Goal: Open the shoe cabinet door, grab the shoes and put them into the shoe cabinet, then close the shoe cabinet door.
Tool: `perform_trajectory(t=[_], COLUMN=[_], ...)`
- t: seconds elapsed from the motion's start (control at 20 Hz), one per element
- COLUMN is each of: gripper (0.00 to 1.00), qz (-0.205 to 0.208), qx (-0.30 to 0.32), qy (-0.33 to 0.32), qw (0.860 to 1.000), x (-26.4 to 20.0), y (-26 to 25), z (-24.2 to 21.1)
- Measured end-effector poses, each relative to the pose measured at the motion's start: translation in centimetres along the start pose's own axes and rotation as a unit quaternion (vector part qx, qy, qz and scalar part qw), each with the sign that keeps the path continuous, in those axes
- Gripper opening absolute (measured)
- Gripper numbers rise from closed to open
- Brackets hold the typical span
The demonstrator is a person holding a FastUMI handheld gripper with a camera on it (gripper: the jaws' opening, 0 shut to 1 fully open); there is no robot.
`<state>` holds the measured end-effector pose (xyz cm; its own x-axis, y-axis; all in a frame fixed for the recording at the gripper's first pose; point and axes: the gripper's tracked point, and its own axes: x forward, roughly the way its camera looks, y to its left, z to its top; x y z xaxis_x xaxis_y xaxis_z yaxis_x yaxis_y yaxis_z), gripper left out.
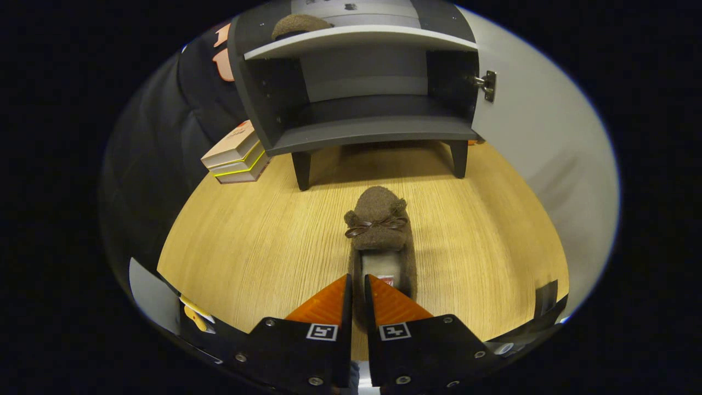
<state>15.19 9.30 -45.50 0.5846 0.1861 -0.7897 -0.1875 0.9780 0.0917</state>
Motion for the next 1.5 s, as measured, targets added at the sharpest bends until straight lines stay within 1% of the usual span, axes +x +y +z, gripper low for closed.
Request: perform_trajectory(t=[0.35,0.65,0.75,0.8,0.85,0.9,1.0,1.1,1.25,1.5], gripper=[0.14,0.14,0.06,0.05,0.05,0.05,0.05,0.05,0.05,0.05], qz=[0.013,0.008,0.004,0.002,-0.004,-0.002,0.000,-0.008,-0.015,-0.022], qx=[0.004,0.016,0.009,0.004,-0.005,-0.008,-0.006,-0.005,0.001,-0.021], qy=[0.027,0.009,0.008,0.004,-0.008,-0.013,-0.018,-0.035,-0.072,-0.119], qw=[1.000,1.000,1.000,1.000,1.000,1.000,1.000,0.999,0.997,0.992], x=[5.4,8.2,7.6,7.1,6.6,5.8,3.4,1.3,-2.6,-8.9], y=[0.4,0.3,0.2,0.2,-0.1,-0.2,-0.5,-0.8,-1.4,-1.5], z=[0.0,1.7,1.9,2.3,2.9,3.3,4.0,5.3,8.1,13.2])
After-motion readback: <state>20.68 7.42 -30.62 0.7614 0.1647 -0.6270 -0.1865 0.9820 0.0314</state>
